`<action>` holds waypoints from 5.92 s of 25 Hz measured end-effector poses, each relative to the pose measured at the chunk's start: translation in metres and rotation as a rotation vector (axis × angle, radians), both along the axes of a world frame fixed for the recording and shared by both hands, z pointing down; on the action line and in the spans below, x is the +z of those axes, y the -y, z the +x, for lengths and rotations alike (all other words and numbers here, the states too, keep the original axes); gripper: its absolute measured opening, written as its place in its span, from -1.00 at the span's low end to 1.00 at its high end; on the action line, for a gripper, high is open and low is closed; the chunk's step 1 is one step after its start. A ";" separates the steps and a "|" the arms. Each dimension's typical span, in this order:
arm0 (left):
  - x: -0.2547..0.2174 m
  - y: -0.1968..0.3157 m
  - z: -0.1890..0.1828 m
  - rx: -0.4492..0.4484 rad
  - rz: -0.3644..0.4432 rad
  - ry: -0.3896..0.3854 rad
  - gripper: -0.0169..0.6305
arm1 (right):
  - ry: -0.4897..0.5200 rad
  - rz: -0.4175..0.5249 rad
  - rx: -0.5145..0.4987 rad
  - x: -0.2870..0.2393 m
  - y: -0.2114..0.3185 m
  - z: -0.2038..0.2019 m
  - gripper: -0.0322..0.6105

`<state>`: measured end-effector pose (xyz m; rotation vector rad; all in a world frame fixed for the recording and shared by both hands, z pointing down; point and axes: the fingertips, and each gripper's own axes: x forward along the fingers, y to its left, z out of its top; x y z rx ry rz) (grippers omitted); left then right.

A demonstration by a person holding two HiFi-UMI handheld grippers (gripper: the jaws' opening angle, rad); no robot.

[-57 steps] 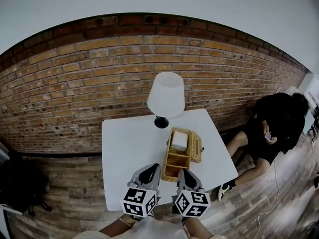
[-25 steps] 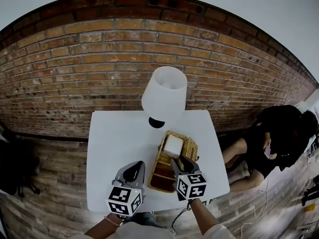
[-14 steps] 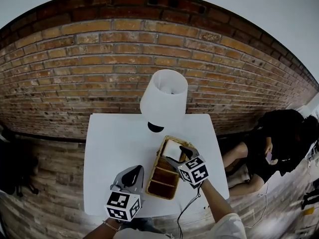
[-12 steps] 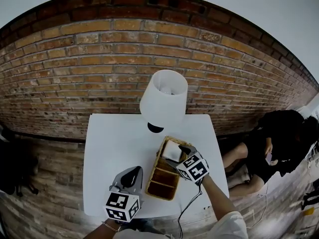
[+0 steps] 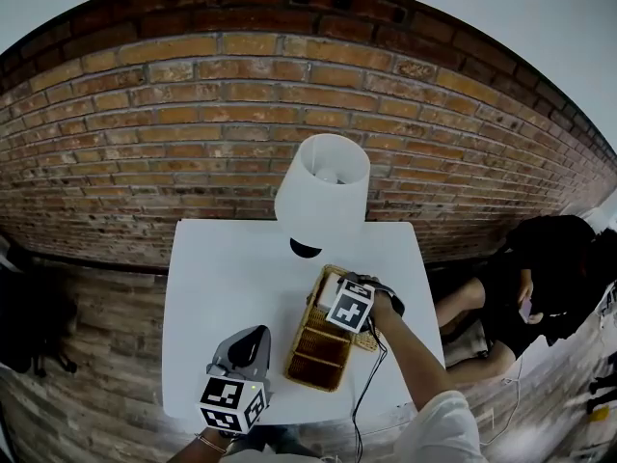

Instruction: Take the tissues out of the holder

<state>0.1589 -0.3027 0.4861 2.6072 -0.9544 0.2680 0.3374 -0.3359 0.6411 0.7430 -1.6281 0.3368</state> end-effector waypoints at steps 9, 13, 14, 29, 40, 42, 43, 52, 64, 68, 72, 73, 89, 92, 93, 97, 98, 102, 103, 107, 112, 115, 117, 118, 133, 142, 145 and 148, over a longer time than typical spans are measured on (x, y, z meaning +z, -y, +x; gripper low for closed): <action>0.009 0.003 -0.002 -0.021 -0.024 0.007 -0.92 | -0.111 -0.052 0.062 0.028 0.011 0.012 0.17; 0.013 0.004 0.001 -0.022 -0.033 0.004 -0.92 | -0.113 -0.047 0.077 0.029 0.014 0.013 0.13; 0.013 0.003 0.001 -0.021 -0.035 0.003 -0.92 | -0.111 -0.045 0.080 0.029 0.013 0.013 0.12; 0.003 0.005 0.002 0.013 -0.018 -0.012 -0.92 | -0.084 -0.037 0.079 0.011 -0.001 0.004 -0.14; -0.009 -0.004 0.002 0.038 0.013 -0.004 -0.92 | -0.042 0.002 0.119 -0.024 -0.012 -0.005 -0.16; -0.012 -0.007 0.001 0.039 0.020 -0.002 -0.92 | -0.042 0.013 0.121 -0.030 -0.013 -0.007 -0.16; -0.014 -0.008 0.001 0.040 0.025 0.000 -0.92 | -0.040 0.018 0.123 -0.033 -0.013 -0.007 -0.16; -0.028 -0.017 -0.001 0.045 0.048 0.003 -0.92 | -0.016 0.066 0.147 -0.061 -0.019 -0.009 -0.16; -0.040 -0.036 -0.016 0.029 0.075 -0.010 -0.92 | -0.011 0.117 0.118 -0.090 -0.025 -0.032 -0.16; -0.041 -0.038 -0.024 0.009 0.074 -0.015 -0.92 | -0.011 0.129 0.092 -0.098 -0.021 -0.044 -0.17; -0.041 -0.040 -0.033 -0.016 0.069 -0.021 -0.92 | -0.014 0.133 0.067 -0.104 -0.019 -0.056 -0.17; -0.041 -0.041 -0.035 -0.022 0.068 -0.022 -0.92 | -0.014 0.133 0.060 -0.105 -0.018 -0.060 -0.17; -0.045 -0.040 -0.070 -0.103 0.076 -0.019 -0.92 | 0.055 0.155 -0.056 -0.108 -0.002 -0.136 -0.17; -0.045 -0.040 -0.078 -0.116 0.076 -0.014 -0.92 | 0.069 0.155 -0.071 -0.104 0.000 -0.149 -0.17; -0.044 -0.041 -0.081 -0.122 0.075 -0.012 -0.92 | 0.072 0.155 -0.076 -0.103 0.000 -0.154 -0.17; -0.041 -0.041 -0.093 -0.145 0.071 -0.003 -0.92 | 0.075 0.143 -0.100 -0.098 0.002 -0.168 -0.17; -0.040 -0.041 -0.096 -0.152 0.069 -0.001 -0.92 | 0.078 0.140 -0.107 -0.097 0.003 -0.172 -0.17; -0.038 -0.039 -0.107 -0.178 0.066 0.006 -0.92 | 0.091 0.132 -0.141 -0.092 0.005 -0.191 -0.17; -0.038 -0.039 -0.109 -0.183 0.067 0.007 -0.92 | 0.090 0.127 -0.148 -0.090 0.004 -0.194 -0.17; -0.036 -0.038 -0.118 -0.201 0.062 0.014 -0.92 | 0.095 0.116 -0.179 -0.081 0.003 -0.209 -0.18; -0.029 -0.040 -0.125 -0.220 0.048 0.025 -0.92 | 0.093 0.087 -0.213 -0.066 -0.004 -0.220 -0.18; -0.025 -0.041 -0.129 -0.226 0.040 0.031 -0.92 | 0.094 0.067 -0.223 -0.058 -0.008 -0.227 -0.18; -0.024 -0.041 -0.130 -0.229 0.036 0.033 -0.92 | 0.095 0.059 -0.230 -0.053 -0.010 -0.231 -0.18; -0.023 -0.041 -0.131 -0.230 0.034 0.035 -0.92 | 0.096 0.055 -0.234 -0.050 -0.011 -0.233 -0.18; -0.002 -0.044 -0.149 -0.277 -0.005 0.049 -0.92 | 0.083 -0.014 -0.278 -0.013 -0.020 -0.254 -0.18; 0.003 -0.043 -0.160 -0.309 -0.016 0.048 -0.92 | 0.049 -0.045 -0.300 0.010 -0.026 -0.253 -0.18; 0.005 -0.041 -0.159 -0.315 -0.019 0.049 -0.92 | 0.041 -0.044 -0.313 0.012 -0.025 -0.253 -0.17; 0.006 -0.041 -0.157 -0.318 -0.021 0.050 -0.92 | 0.029 -0.049 -0.337 0.015 -0.026 -0.255 -0.17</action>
